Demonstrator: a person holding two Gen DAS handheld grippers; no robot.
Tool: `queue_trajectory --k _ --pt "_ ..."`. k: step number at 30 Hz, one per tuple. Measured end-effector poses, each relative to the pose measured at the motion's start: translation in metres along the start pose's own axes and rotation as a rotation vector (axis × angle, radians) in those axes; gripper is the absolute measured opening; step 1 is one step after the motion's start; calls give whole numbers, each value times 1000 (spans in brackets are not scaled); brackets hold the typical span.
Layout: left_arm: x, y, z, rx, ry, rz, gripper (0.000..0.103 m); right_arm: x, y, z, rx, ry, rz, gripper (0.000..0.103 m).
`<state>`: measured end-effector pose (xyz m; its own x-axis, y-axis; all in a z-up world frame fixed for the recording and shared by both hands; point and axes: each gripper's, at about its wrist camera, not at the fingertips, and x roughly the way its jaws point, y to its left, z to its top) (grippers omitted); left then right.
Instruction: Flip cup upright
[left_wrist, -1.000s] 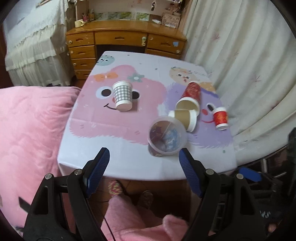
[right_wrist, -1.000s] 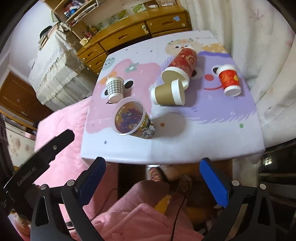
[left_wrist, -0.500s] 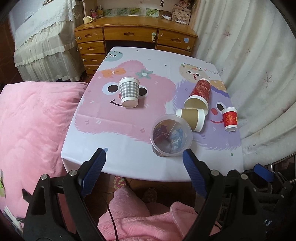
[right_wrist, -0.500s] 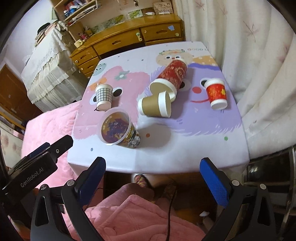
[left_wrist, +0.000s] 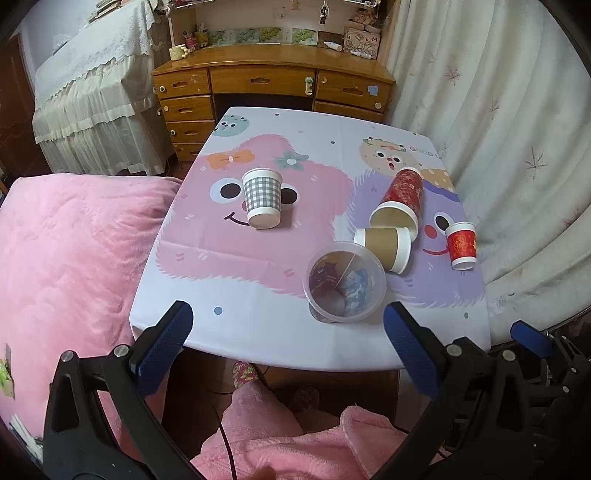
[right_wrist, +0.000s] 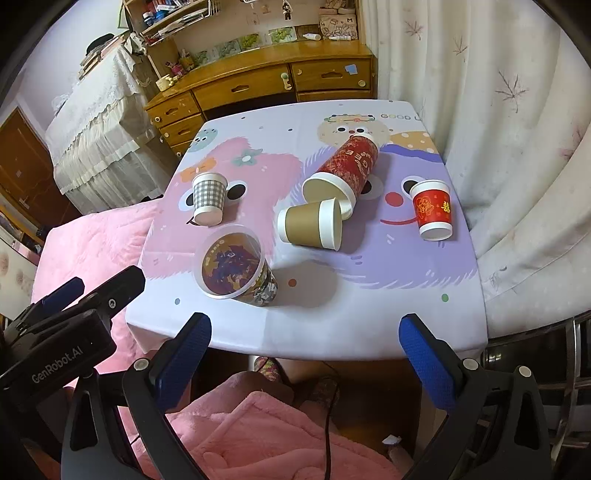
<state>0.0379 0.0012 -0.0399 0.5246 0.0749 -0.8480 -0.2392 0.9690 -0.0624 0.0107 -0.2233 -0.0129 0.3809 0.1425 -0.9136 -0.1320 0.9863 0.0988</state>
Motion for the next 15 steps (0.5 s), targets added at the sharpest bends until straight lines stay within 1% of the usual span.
queue_trajectory --k 15 --pt "-2 8 -5 15 18 -15 102 4 5 -11 16 42 -3 103"
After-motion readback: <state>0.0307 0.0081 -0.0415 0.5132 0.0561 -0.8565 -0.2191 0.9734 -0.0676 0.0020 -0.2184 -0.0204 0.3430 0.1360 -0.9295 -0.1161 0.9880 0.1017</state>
